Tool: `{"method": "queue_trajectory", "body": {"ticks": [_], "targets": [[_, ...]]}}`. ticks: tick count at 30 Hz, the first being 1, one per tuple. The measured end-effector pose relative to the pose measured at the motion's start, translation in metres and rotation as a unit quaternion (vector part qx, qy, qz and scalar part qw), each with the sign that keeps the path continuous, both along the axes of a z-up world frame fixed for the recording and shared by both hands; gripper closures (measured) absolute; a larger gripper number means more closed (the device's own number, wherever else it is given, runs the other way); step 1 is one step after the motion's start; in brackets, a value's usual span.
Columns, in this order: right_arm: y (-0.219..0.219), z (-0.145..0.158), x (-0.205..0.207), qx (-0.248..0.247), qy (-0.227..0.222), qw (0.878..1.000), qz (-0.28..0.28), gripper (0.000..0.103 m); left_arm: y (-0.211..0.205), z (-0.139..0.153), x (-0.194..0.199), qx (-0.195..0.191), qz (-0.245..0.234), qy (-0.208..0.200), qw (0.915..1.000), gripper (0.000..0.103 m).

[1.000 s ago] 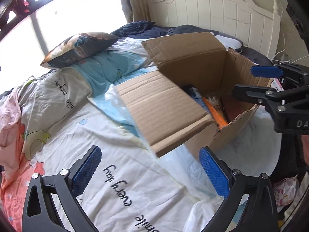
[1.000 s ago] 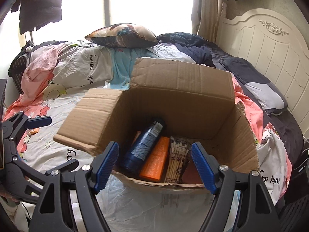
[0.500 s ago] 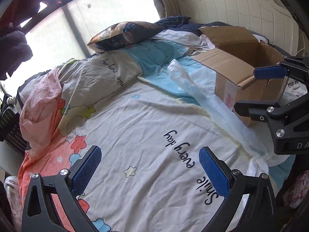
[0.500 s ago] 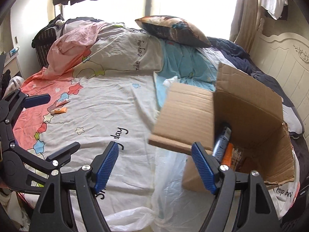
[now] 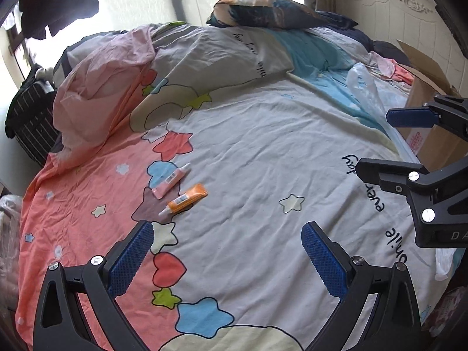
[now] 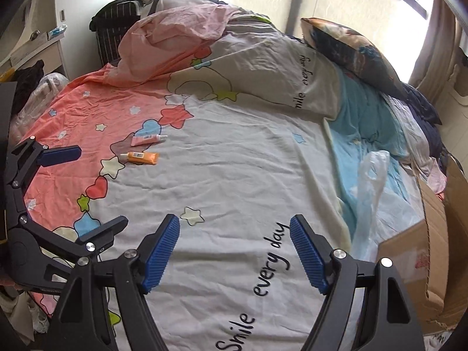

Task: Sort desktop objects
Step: 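Move both open tools away from the box toward the pink and orange tubes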

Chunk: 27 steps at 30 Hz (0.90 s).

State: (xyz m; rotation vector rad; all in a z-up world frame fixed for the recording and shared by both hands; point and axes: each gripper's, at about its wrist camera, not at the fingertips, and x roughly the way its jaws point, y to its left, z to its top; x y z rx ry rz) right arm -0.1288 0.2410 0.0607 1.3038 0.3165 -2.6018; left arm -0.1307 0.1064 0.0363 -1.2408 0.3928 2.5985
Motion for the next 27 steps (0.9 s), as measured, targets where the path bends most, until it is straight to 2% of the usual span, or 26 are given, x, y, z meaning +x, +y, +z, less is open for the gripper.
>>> {"method": "queue_trajectory", "body": {"ticks": [8, 15, 27], "targets": [[-0.046, -0.023, -0.045, -0.016, -0.039, 0.996, 0.083, 0.028, -0.035, -0.011, -0.024, 0.012, 0.017, -0.019, 0.9996, 0.0], [-0.064, -0.04, -0.078, 0.003, -0.052, 0.993, 0.11, 0.028, -0.038, -0.026, -0.041, 0.017, 0.002, -0.032, 0.9993, 0.0], [-0.076, -0.058, -0.128, -0.016, -0.074, 0.991, 0.115, 0.028, -0.041, -0.045, -0.072, 0.019, -0.002, -0.045, 0.9988, 0.0]]}}
